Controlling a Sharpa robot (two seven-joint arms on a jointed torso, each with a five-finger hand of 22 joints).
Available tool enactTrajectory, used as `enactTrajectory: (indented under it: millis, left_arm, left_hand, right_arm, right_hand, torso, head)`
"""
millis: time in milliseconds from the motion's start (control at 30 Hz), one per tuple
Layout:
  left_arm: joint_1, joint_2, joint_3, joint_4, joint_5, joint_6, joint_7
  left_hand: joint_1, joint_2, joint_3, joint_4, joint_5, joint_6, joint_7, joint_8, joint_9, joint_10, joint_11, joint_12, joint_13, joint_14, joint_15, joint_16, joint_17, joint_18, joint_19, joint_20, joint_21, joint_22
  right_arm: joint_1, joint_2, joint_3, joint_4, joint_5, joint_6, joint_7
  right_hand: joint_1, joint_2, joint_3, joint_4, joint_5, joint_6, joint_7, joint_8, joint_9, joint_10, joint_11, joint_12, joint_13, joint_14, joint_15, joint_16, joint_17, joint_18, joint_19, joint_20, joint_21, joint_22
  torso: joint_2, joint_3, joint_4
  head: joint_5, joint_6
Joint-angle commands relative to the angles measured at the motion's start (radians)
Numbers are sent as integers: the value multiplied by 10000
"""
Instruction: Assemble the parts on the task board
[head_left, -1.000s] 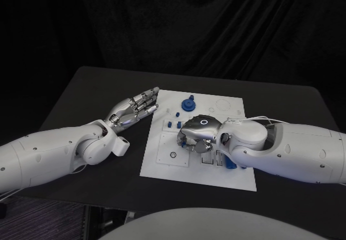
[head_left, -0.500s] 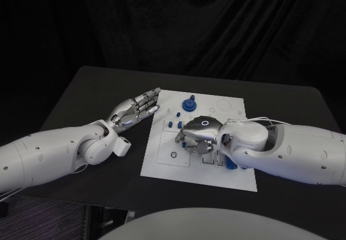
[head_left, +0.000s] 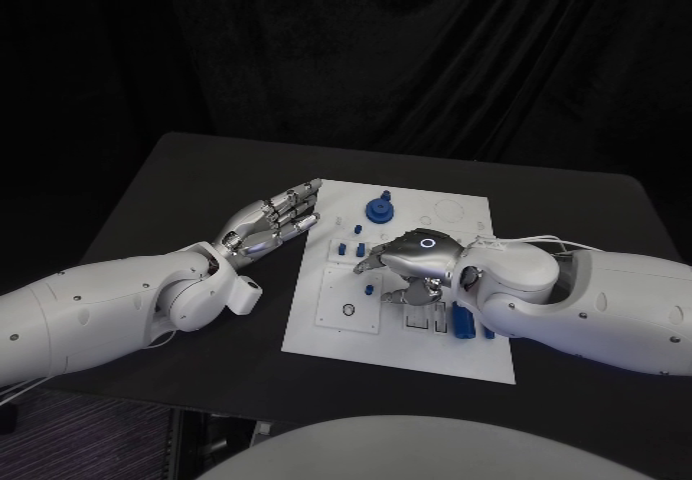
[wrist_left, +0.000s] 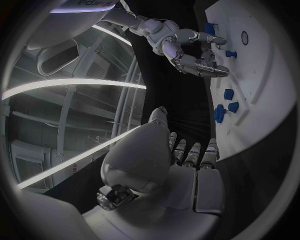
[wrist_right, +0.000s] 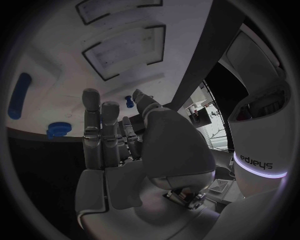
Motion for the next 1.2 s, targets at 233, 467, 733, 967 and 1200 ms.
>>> enactTrajectory:
  millis: [233,467,733,967,1200]
  left_arm:
    - [-20,-41,8,36,57,51,451]
    - [-51,22,8,-11,105,93,458]
    - [-109,7,8,-3,187,100,469]
    - [-136,-14,8,-9,198,104,468]
    - [-153,-14,8,-9,200,110,464]
  left_hand:
    - [84,-10,17,-63,-23,-57,-22,-31,-11,-44,47,-28,-9,-23,73,-36,-10,152,8,57,-9,-17]
    - [82,1,20,-62,3,-68,-31,-31,-12,-45,54,-28,-9,-23,79,-36,-10,152,10,64,-7,-16]
    - [82,11,24,-63,18,-65,-39,-30,-11,-49,58,-35,-10,-23,83,-36,-10,151,9,73,-8,-22]
    - [86,20,30,-66,35,-56,-50,-28,-9,-48,63,-28,-8,-23,86,-36,-10,151,12,83,-7,-16]
    - [86,23,31,-67,40,-61,-54,-28,-10,-47,66,-24,-7,-23,87,-36,-10,152,14,87,-5,-10]
  right_arm:
    - [875,-946,10,495,368,-403,-622]
    - [1110,-1542,6,229,710,-120,-1090]
    - [770,-1854,3,-150,893,-143,-1168]
    - [611,-1821,3,-246,985,-281,-1003]
    - [546,-1796,3,-294,1041,-264,-893]
  right_hand:
    - [-202,153,-450,557,105,1515,182,526,135,469,-96,688,17,1584,-18,2540,2475,-459,1466,-49,3810,1196]
    - [-643,11,-703,1555,-199,2204,314,367,-1,1286,-6,-259,-939,2374,180,3967,3955,-852,2262,93,6837,1697]
    - [-576,-115,-759,1807,-317,2113,145,81,-142,1799,10,-640,-1320,2352,209,3905,3791,-833,2190,138,6914,1670]
    - [-544,-116,-786,1920,-397,2047,66,-3,-236,2315,-79,-748,-1376,2387,143,3959,3837,-846,2189,101,7118,1696]
    - [-504,-32,-811,1907,-430,2202,262,38,-282,2883,-196,-848,-1357,2386,49,3952,3803,-843,2151,26,7188,1693]
  torso:
    - [-11,8,3]
    - [0,2,16]
    - [5,-19,-11]
    - [-8,2,-30]
    - [-18,27,6]
  head:
    - [-75,0]
    - [-311,0]
    - [-296,0]
    - [-292,0]
    - [-322,0]
